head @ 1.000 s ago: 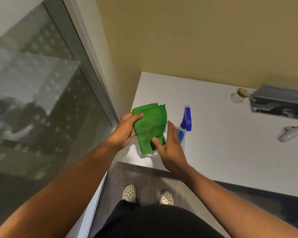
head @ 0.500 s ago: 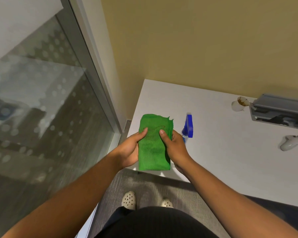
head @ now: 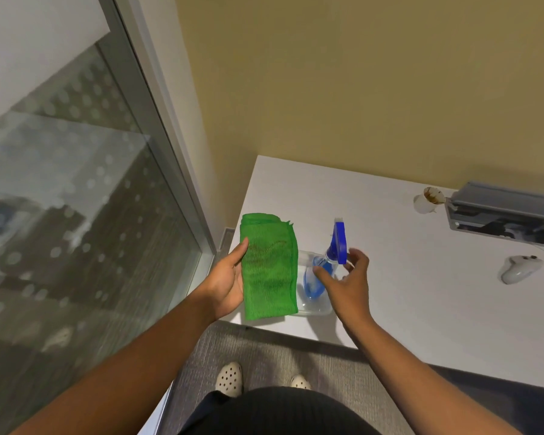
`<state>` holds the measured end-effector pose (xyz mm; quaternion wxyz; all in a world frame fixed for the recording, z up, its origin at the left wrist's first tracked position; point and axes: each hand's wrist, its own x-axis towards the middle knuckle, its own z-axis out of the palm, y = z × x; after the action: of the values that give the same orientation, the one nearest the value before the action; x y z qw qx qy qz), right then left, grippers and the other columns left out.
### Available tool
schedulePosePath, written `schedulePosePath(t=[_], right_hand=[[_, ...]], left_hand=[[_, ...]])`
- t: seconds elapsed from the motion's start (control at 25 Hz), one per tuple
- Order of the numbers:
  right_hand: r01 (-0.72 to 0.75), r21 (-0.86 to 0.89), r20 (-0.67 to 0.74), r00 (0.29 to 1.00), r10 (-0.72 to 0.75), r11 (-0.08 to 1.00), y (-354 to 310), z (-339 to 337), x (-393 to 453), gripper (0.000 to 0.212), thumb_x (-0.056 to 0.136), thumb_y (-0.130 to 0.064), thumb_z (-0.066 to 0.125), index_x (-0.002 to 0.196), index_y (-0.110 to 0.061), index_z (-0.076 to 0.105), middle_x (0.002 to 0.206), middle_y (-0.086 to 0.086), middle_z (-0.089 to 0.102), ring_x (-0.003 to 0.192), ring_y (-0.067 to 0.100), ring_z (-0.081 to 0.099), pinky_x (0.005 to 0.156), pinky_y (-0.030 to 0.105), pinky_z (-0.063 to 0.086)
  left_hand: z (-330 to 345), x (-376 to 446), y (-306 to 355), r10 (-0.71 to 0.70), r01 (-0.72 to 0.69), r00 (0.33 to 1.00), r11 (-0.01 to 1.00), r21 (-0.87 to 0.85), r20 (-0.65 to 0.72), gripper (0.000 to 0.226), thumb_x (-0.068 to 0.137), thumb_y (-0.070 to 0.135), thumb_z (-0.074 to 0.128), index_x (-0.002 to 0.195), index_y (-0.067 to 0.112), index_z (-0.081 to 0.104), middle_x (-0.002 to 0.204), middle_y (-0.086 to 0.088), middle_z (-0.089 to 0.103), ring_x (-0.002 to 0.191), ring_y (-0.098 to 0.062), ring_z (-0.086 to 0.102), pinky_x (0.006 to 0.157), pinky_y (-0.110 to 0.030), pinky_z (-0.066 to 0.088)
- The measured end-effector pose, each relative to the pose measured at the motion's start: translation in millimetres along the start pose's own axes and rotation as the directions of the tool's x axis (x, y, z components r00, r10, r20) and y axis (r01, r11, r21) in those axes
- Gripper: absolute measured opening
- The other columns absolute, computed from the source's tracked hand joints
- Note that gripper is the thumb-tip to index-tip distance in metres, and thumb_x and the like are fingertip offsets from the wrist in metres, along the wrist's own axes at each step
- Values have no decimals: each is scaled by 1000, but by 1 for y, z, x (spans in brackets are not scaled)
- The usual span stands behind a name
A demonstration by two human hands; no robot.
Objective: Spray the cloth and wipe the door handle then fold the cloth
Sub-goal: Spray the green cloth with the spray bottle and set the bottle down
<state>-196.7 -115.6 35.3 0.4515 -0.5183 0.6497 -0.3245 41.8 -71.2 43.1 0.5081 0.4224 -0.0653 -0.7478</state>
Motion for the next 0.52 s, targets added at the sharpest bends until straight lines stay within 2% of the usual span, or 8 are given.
schedulePosePath(t=[0.12,0.2,0.32,0.4,0.52], right_hand=[[96,71,54,994,-100,993,-8,6,24,81,88,-17,89,154,-21,42,130,-5,65,108,9,67,86,5,49],[168,116,69,982,-177,979,-10,9,37,69,93,-15,84,151,-21,47,121,-4,73,105,3,70,91,13,54],[245,94,106,961,-254,965,-16,14,46,33,102,-15,73,131,-18,58,93,0,72,79,0,71,84,29,55],[254,97,125,956,-265,962,-24,16,47,18,104,-19,71,120,-16,62,88,0,70,68,1,70,78,32,55],[286,145,94,949,-301,947,-43,10,46,13,104,-21,71,112,-13,65,81,2,69,61,8,67,71,30,55]], left_hand=[[0,3,0,7,-7,1000,1000,21,-7,54,111,45,37,148,12,58,138,-16,72,125,-31,71,106,-53,52],[1,3,4,5,-5,1000,999,39,-14,53,111,45,37,147,12,59,138,-16,72,124,-31,72,104,-51,53],[3,4,9,3,-3,1000,999,41,-14,53,111,45,40,146,11,60,138,-16,72,123,-31,72,105,-51,53],[5,5,11,7,-7,1000,1000,30,-20,52,110,45,43,143,11,63,135,-16,73,120,-31,74,108,-52,50],[11,8,18,33,-33,999,999,7,-16,52,105,44,50,140,10,67,136,-18,73,122,-33,73,116,-56,44]])
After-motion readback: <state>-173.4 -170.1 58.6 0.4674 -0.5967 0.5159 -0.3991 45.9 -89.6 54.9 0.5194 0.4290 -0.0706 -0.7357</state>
